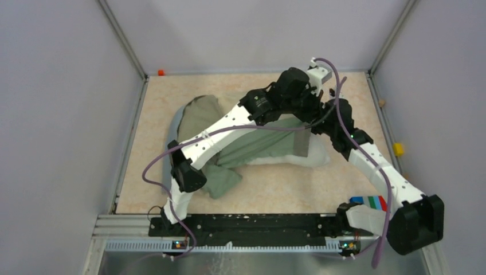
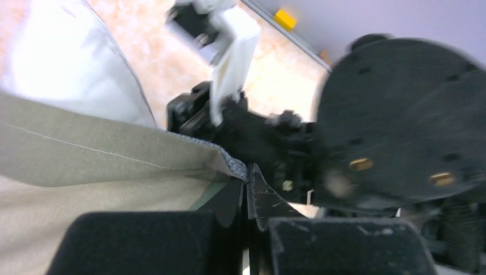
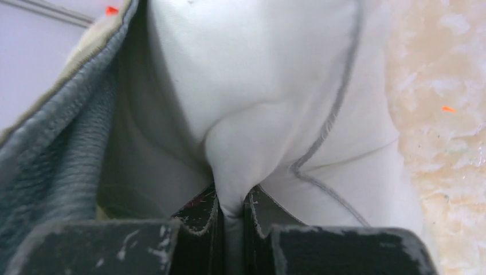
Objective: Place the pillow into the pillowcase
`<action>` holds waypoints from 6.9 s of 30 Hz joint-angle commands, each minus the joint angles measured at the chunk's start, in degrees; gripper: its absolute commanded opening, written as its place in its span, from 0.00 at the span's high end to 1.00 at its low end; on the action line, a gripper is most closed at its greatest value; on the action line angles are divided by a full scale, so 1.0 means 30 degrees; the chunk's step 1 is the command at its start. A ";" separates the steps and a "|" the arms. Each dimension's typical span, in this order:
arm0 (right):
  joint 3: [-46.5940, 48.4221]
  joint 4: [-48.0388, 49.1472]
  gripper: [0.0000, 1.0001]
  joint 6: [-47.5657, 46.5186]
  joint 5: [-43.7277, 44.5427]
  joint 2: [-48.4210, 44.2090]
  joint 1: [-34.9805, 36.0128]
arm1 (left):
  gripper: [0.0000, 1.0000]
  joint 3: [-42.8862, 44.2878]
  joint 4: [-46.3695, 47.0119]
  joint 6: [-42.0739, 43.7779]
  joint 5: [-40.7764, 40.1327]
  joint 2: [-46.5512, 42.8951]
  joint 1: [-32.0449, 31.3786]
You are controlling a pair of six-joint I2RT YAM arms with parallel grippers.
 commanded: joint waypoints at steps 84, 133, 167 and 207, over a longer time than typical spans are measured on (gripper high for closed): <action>1.2542 -1.4054 0.13 -0.8200 1.6912 0.4033 1.8415 | 0.01 -1.7149 0.2726 -0.0599 -0.2265 -1.2588 1.1845; 1.0978 -0.6607 1.00 -0.6060 -0.5520 1.0113 -0.0345 | 0.01 -1.6093 0.3724 -0.1320 0.3679 -1.6519 1.2581; 1.1118 -0.9112 0.26 -0.7254 0.3717 0.6909 0.0808 | 1.00 -1.2330 0.9522 0.0439 -0.3093 -0.0976 1.0727; 1.0034 -0.6102 0.26 -0.6098 0.3935 0.5850 0.2599 | 0.19 -1.4032 0.3003 -0.0115 -1.0148 -0.8442 0.6043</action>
